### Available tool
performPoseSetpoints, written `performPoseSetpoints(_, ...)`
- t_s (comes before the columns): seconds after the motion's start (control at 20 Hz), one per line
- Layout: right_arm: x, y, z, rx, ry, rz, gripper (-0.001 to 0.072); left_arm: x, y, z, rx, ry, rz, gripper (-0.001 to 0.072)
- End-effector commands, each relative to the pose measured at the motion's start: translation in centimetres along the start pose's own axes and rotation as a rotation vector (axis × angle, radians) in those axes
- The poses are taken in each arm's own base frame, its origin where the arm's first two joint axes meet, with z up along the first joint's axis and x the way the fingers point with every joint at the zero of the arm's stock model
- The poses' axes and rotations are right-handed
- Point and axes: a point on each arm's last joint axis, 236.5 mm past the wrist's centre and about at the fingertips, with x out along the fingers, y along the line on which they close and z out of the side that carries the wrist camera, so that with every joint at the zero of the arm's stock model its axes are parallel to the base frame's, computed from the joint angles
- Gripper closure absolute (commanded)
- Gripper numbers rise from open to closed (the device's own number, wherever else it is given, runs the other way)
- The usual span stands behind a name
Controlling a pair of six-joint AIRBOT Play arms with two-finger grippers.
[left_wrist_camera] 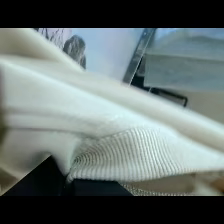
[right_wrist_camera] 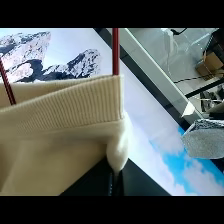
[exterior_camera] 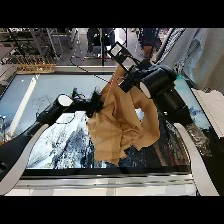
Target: Fold the clothes and pants, and hang the long-sleeved shirts on hangers.
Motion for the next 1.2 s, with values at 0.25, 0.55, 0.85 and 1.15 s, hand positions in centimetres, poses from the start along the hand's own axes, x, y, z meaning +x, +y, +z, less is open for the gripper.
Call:
performPoseSetpoints(0.25,-2.5,3.7,0.4,-0.044,-0.056,0.235,0.0697,-12.8,-3.1,14.5,0.079,-0.319,-0.202,0.0692)
performPoseSetpoints(0.55,-1.6,5.6,-1.3,-0.071,-0.014,0.286,0.0697,-15.0,-2.3,17.0,0.066,-0.357,-0.225,0.0693)
performPoseSetpoints(0.85,-1.3,4.1,-4.5,-0.249,0.106,0.237,0.0697,-16.3,-1.4,18.4,0.063,-0.383,-0.217,0.0693)
performPoseSetpoints(1.15,2.9,3.3,-6.6,-0.401,0.200,0.144,0.0697,-16.1,-1.5,16.0,0.243,-0.300,-0.186,0.0693)
